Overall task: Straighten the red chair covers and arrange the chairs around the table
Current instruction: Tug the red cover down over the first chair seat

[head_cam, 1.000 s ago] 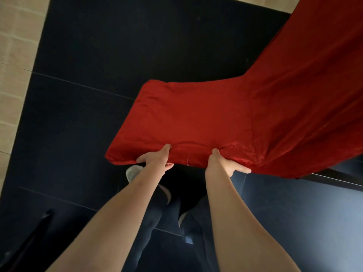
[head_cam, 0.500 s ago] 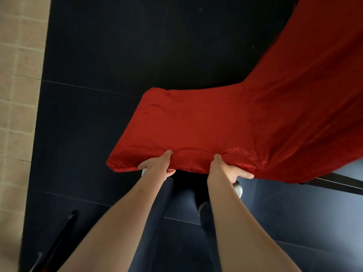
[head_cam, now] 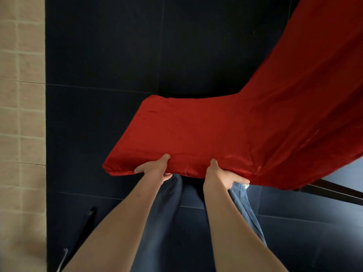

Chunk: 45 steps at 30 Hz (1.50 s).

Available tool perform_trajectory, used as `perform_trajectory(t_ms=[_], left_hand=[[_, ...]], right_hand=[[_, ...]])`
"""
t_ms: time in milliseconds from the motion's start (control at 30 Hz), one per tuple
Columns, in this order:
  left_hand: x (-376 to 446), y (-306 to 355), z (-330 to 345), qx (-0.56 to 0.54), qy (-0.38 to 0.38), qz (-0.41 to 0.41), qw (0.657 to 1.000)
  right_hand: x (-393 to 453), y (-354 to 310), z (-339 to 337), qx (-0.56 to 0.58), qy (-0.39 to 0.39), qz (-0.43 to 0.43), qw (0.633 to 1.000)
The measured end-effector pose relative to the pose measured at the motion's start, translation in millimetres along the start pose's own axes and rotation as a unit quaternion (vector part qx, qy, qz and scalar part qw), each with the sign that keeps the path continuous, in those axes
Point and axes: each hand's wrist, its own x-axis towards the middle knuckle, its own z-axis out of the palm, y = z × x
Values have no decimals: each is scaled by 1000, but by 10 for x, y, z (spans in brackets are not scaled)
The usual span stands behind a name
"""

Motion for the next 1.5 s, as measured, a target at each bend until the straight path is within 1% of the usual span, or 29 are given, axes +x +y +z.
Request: perform_trajectory(t_ms=[67,167,300,400,567,800,1000,1133,1267,1367,1500], left_hand=[[40,45,-60,5,-6,35,999],[22,48,-112,48,-13,85,995],[19,8,-106,54,-45,90,993],[30,-2,-52,20,-46,111,993],[-60,72,81,-27,-63,117,991],[-204,232,243,-28,-70,156,985],[-341,400,362,-36,-71,156,985],[-423,520,455,-27,-71,163,984],[-546,690,608,-12,-47,171,984],[-660,865,763,18,-27,176,984],[-813,1149,985,44,-32,168,984]], right_hand=[[-14,-9,6,32,-23,19,999],[-157,14,6,1,-4,-11,1000],[-223,55,31,-52,-3,-56,997],[-204,28,38,-46,-15,-81,996],[-208,-92,78,-22,-33,-113,993],[-264,-358,136,-5,-39,-135,990],[-308,-584,191,-7,-48,-156,987],[-349,-736,232,-11,-50,-156,986],[-393,-963,323,-4,-54,-155,986],[-407,-1209,433,-4,-52,-150,987],[-437,-1579,596,-26,-46,-155,987]])
